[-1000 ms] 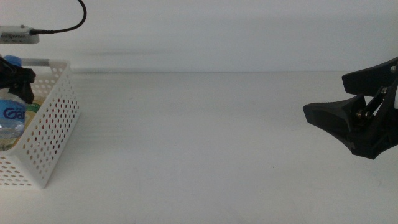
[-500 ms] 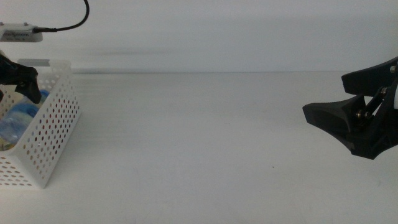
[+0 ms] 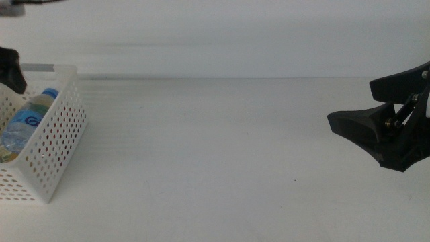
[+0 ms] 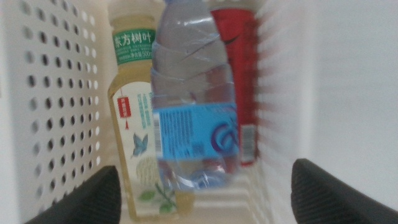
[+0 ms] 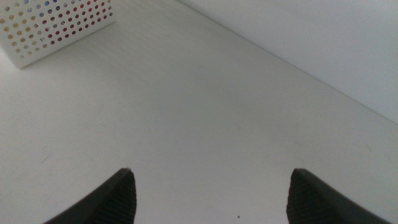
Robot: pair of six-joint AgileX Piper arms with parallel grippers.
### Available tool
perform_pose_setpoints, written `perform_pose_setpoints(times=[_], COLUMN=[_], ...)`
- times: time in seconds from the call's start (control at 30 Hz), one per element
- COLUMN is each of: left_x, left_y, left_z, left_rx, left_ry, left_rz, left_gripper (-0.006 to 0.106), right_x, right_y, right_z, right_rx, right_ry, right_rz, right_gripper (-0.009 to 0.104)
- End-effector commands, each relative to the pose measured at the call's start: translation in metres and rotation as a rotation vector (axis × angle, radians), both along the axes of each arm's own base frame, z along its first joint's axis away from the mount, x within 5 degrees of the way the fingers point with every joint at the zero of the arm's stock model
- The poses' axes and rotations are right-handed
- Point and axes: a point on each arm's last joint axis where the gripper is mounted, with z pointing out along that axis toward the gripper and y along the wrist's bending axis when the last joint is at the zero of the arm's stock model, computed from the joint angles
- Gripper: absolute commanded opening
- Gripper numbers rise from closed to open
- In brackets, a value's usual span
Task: Use arms to grab the bottles and put them into the dustbin to the left of the table.
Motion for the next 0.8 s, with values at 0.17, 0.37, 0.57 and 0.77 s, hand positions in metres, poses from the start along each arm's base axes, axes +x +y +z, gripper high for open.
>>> perform_pose_setpoints(times=[0.17, 0.37, 0.57, 0.77], left_x=[-0.053, -0.098, -0.145, -0.181], left_y=[-0.051, -0.094, -0.116, -0.124], left_z=[0.059, 0.068, 0.063, 0.053], left_rx=[0.025, 0.004, -0.108, -0.179], left_ry=[-0.260, -0.415, -0.581, -0.748], left_rz=[-0.083, -0.168, -0.118, -0.111], left_gripper=[0.090, 0.090, 0.090, 0.090], right_x=[0.000, 0.000, 0.000, 0.000], right_y=[0.000, -0.001, -0.001, -0.001], right_z=[0.019, 0.019, 0.019, 0.019], right_rx=[0.053, 0.052, 0.052, 0.052], right_ry=[-0.104, -0.105, -0.105, -0.105], right_rz=[0.002, 0.002, 0.002, 0.002], right_gripper=[0.063, 0.063, 0.063, 0.063])
